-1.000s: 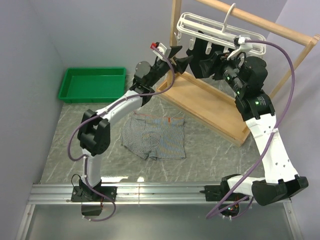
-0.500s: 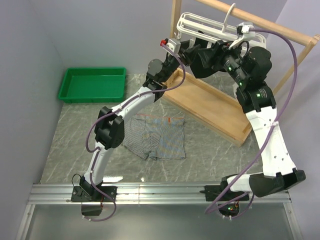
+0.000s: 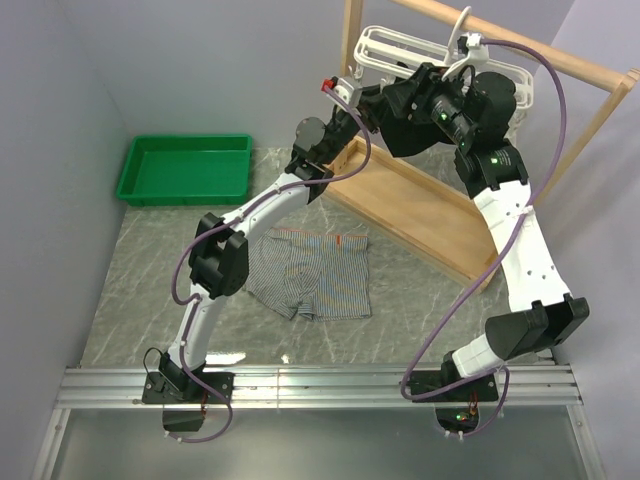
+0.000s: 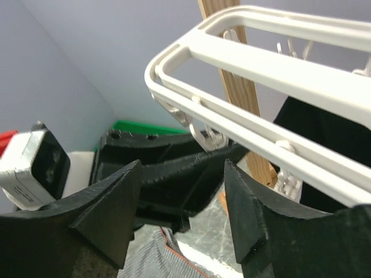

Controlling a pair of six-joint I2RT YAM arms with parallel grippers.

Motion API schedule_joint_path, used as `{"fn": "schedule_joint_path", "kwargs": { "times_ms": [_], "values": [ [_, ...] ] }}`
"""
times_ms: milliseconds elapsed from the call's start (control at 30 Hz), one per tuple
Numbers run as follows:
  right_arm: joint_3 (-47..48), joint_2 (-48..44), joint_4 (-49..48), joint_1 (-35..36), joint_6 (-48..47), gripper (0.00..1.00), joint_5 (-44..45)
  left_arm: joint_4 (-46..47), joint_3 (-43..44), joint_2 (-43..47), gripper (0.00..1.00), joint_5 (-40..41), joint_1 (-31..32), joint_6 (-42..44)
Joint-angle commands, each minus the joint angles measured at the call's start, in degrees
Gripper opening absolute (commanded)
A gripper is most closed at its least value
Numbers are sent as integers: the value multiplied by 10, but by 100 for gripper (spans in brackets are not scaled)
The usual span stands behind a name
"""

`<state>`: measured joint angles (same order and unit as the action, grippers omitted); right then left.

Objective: Clip the underwear to the hanger

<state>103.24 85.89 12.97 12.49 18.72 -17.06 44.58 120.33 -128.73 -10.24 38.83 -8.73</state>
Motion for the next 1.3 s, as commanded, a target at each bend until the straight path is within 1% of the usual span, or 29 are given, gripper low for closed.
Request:
{"fn": "schedule_joint_path", "kwargs": {
  "times_ms": [0,167,400,700,933,1133,1167,1233,1267],
  "values": [
    [42,6,-32,-4,21,65,-7,2,2,44,0,-26,-1,-7],
    [54,20,-23,-4,23,63,12,1,-18,63,0,-42,0,-10],
    [42,23,-20,-4,42,60,-7,-5,-26,77,0,-63,0,-21],
    [49,32,-25,-3,40,59,-12,-13,-27,83,0,-105,-1,-29],
    [50,40,-16,-3,27,57,-17,-26,-15,80,0,-119,-1,-29],
    [45,43,-17,-1,17,47,-12,-37,-14,81,0,-129,-1,-20],
    [45,44,-19,-1,17,40,-12,-39,-18,82,1,-131,-1,-19],
    [51,45,-17,0,17,31,-14,-41,-22,85,4,-135,0,-16],
    [54,46,-16,-2,17,21,-14,-40,-26,90,10,-135,-1,-17]
  ]
}}
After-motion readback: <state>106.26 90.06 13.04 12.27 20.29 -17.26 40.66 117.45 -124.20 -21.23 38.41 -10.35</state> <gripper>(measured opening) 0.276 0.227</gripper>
